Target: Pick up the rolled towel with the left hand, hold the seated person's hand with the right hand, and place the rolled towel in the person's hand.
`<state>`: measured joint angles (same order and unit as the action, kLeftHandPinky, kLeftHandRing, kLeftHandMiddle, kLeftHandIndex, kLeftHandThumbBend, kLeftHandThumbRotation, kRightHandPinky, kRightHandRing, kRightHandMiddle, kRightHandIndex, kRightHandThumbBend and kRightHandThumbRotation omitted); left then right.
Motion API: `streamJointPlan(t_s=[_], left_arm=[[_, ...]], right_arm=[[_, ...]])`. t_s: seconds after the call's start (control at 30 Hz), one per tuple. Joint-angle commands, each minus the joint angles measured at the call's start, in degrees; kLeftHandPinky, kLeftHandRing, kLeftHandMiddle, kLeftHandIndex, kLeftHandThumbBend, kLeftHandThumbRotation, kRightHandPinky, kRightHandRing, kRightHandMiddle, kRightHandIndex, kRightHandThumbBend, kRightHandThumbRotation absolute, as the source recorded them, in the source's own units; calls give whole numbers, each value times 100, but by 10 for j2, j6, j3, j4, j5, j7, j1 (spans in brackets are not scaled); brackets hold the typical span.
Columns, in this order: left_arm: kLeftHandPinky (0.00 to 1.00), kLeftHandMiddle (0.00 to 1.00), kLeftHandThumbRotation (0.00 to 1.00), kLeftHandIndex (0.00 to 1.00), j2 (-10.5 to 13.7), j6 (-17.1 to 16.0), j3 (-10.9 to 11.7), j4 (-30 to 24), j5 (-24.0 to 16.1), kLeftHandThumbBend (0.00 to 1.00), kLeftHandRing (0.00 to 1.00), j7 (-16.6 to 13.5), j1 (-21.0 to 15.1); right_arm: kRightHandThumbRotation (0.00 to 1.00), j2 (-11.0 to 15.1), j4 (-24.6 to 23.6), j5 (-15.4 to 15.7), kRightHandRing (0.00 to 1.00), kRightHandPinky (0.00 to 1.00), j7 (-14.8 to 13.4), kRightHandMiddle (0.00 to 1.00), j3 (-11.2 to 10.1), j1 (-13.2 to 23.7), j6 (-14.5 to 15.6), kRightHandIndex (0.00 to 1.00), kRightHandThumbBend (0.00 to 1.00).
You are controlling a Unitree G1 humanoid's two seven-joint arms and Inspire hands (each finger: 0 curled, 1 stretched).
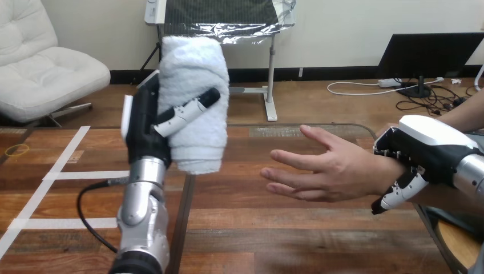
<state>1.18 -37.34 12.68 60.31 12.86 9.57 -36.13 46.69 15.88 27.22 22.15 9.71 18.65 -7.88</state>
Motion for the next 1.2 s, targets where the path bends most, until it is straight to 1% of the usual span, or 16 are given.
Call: streamJointPlan(t_s=[0.0, 0.1, 0.17, 0.23, 0.37, 0.47, 0.57, 0.77, 0.87, 0.97, 1.17], left_arm=[[30, 41, 0, 43, -16, -32, 6, 17, 5, 60, 36, 15, -101], [30, 42, 0, 44, -22, -28, 13, 21, 20, 58, 35, 31, -106], [30, 42, 0, 44, -25, -31, 10, 26, 15, 59, 35, 27, -109], [30, 41, 0, 44, -31, -34, 12, 31, 18, 60, 35, 29, -115], [29, 41, 0, 43, -38, -41, 10, 36, 14, 61, 34, 27, -121], [28, 40, 0, 43, -44, -42, 9, 40, 10, 64, 33, 18, -127], [28, 40, 0, 43, -48, -44, 6, 41, 5, 65, 33, 12, -130], [29, 40, 0, 42, -64, -40, 4, 40, 4, 65, 34, 6, -139], [28, 40, 0, 42, -75, -38, 9, 37, 18, 64, 34, 25, -144], [28, 40, 0, 42, -85, -34, 9, 35, 23, 63, 33, 25, -147], [28, 39, 0, 42, -102, -32, 5, 31, 23, 65, 33, 16, -154]], right_arm=[[12, -25, -18, -14, 29, 25, 5, 35, -11, 50, 18, 35, 85], [11, -25, -19, -14, 28, 24, 2, 34, -11, 51, 13, 35, 86], [11, -27, -24, -16, 28, 24, 5, 34, -11, 52, 20, 34, 85], [12, -28, -25, -18, 28, 24, 8, 34, -10, 56, 21, 34, 85], [12, -31, -24, -19, 28, 24, 3, 34, -10, 59, 11, 34, 86], [12, -34, -29, -16, 28, 25, 9, 34, -7, 63, 22, 34, 86], [12, -37, -29, -15, 28, 25, 5, 34, -7, 64, 21, 34, 86], [11, -45, -29, -17, 28, 25, 1, 34, -5, 70, 18, 34, 87], [11, -48, -30, -15, 28, 24, 2, 34, -3, 73, 20, 34, 87], [11, -51, -31, -13, 28, 24, 3, 34, -1, 77, 20, 33, 87], [11, -57, -35, -5, 28, 24, 7, 34, 4, 83, 33, 34, 87]])
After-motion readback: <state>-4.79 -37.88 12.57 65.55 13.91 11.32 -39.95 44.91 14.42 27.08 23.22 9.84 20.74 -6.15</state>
